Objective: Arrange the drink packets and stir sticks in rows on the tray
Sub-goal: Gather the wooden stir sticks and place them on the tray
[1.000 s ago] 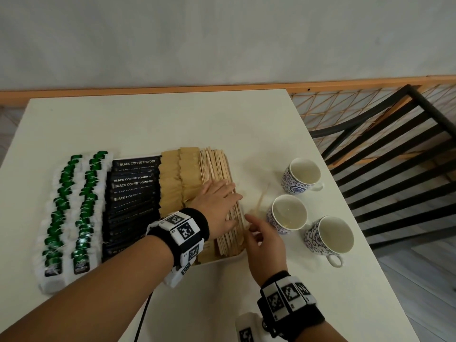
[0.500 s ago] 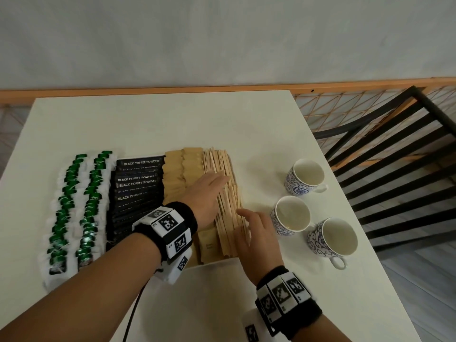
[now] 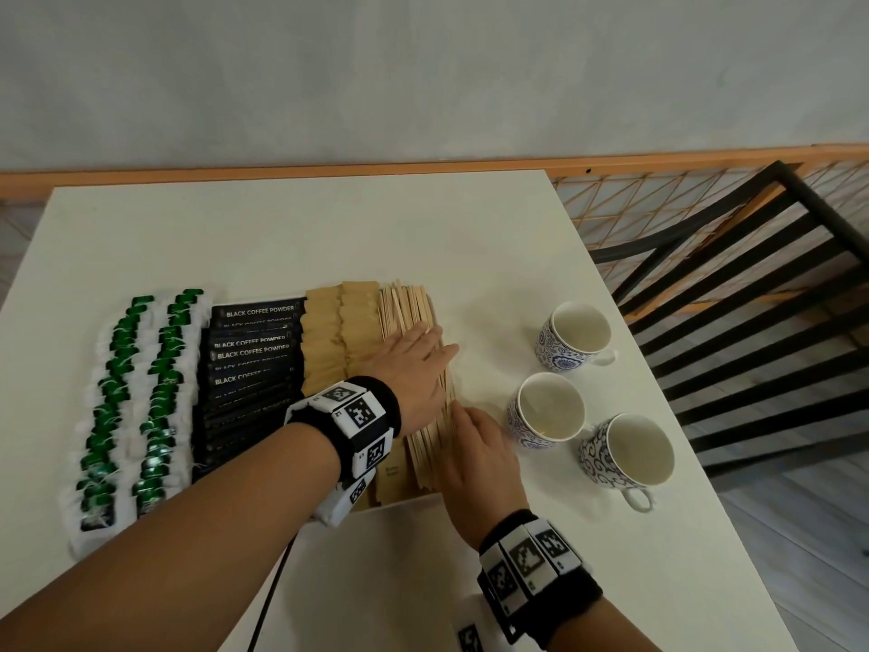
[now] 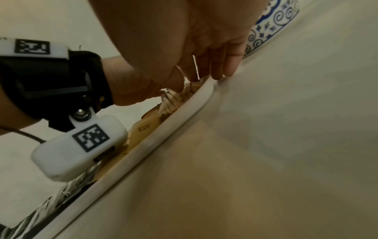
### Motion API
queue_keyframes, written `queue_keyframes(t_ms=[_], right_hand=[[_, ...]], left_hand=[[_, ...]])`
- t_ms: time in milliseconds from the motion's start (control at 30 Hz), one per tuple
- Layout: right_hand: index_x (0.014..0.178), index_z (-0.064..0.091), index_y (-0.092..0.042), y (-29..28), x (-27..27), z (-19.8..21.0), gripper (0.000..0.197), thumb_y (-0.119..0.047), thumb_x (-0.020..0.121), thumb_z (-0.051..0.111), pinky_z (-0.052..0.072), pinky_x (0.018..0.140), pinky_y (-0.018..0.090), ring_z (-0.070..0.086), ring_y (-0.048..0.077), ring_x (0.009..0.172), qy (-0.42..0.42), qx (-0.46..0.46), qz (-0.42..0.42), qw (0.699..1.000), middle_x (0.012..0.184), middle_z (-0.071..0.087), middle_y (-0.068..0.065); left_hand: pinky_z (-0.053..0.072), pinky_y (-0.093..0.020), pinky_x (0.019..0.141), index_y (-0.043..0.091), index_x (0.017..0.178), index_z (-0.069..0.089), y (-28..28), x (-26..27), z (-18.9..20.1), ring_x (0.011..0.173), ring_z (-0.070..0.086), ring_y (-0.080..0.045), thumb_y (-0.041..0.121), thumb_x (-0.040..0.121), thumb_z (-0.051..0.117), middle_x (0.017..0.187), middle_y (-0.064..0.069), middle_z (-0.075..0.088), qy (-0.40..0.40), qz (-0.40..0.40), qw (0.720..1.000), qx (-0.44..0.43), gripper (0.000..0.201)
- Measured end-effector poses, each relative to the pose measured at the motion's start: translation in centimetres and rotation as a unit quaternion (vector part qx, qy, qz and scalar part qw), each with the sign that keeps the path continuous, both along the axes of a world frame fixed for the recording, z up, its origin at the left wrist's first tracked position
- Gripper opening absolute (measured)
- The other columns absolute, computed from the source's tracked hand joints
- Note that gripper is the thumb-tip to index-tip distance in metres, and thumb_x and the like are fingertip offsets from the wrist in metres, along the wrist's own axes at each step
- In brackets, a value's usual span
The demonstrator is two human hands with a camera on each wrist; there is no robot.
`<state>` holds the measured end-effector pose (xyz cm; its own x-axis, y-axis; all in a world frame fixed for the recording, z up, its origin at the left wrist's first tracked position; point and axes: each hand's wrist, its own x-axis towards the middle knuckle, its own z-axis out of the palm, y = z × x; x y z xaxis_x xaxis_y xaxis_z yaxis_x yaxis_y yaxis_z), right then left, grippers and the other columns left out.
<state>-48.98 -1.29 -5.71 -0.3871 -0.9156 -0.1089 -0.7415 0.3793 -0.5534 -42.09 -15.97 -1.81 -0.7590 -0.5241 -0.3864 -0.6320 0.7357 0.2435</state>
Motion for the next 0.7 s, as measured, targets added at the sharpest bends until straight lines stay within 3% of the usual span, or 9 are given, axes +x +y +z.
queue_keyframes(t_ms=[167, 367, 467, 533, 633, 700], right_hand=[[0.144, 0.038, -0.019, 0.4, -0.3, -0.2, 0.062, -0.038, 0.087, 0.026, 0.027, 0.109, 0.030, 0.038, 0.022, 0.129, -0.004, -0.006, 0.011, 1.000, 0.142, 0.043, 0.001], [0.146, 0.033, -0.013, 1.2, -0.7, 0.4, 0.059, -0.029, 0.090, 0.042, 0.021, 0.108, 0.021, 0.037, 0.021, 0.129, -0.064, -0.023, 0.007, 0.998, 0.140, 0.043, 0.005], [0.145, 0.035, -0.011, 2.2, -1.3, 0.6, 0.062, -0.029, 0.086, 0.045, 0.032, 0.110, 0.029, 0.041, 0.020, 0.127, -0.103, -0.016, -0.010, 0.994, 0.136, 0.045, 0.006], [0.142, 0.041, -0.011, 2.9, -1.6, 0.4, 0.057, -0.018, 0.087, 0.055, 0.040, 0.105, 0.033, 0.049, 0.019, 0.120, -0.113, -0.022, -0.016, 0.993, 0.129, 0.050, 0.004], [0.136, 0.049, -0.015, 3.7, -2.0, 0.5, 0.051, -0.009, 0.088, 0.061, 0.042, 0.094, 0.014, 0.055, 0.009, 0.103, -0.108, -0.024, -0.005, 0.994, 0.114, 0.055, -0.004], [0.131, 0.056, -0.017, 3.9, -2.3, 0.6, 0.045, -0.009, 0.087, 0.063, 0.044, 0.086, 0.009, 0.057, 0.005, 0.092, -0.111, -0.025, -0.002, 0.993, 0.105, 0.058, -0.006]], left_hand=[[-0.005, -0.039, 0.118, 0.022, 0.151, 0.017, 0.0, 0.1, 0.0, 0.147, -0.010, -0.020, 0.032, 0.097, 0.030, 0.161, -0.004, -0.004, -0.005, 0.009, 1.000, -0.014, 0.057], [0.003, -0.039, 0.121, 0.018, 0.152, 0.008, 0.0, 0.6, 0.5, 0.148, -0.005, -0.020, 0.022, 0.098, 0.031, 0.161, -0.004, 0.000, 0.015, 0.021, 0.999, 0.019, 0.059], [0.014, -0.031, 0.118, 0.015, 0.149, 0.024, -0.3, 1.7, 1.3, 0.144, 0.015, -0.021, 0.008, 0.096, 0.034, 0.156, -0.004, 0.022, 0.074, 0.050, 0.995, 0.034, 0.054], [0.021, -0.029, 0.114, 0.016, 0.145, 0.032, -0.2, 2.4, 1.8, 0.140, 0.023, -0.020, 0.002, 0.094, 0.036, 0.150, -0.002, 0.031, 0.089, 0.077, 0.992, 0.039, 0.053], [0.026, -0.030, 0.111, 0.019, 0.145, 0.033, 0.1, 3.1, 1.9, 0.137, 0.027, -0.020, 0.004, 0.095, 0.039, 0.148, 0.000, 0.033, 0.082, 0.093, 0.992, 0.036, 0.053], [0.028, -0.029, 0.109, 0.020, 0.146, 0.033, 0.5, 3.4, 1.8, 0.135, 0.031, -0.020, 0.009, 0.096, 0.040, 0.145, 0.001, 0.037, 0.084, 0.088, 0.992, 0.024, 0.051]])
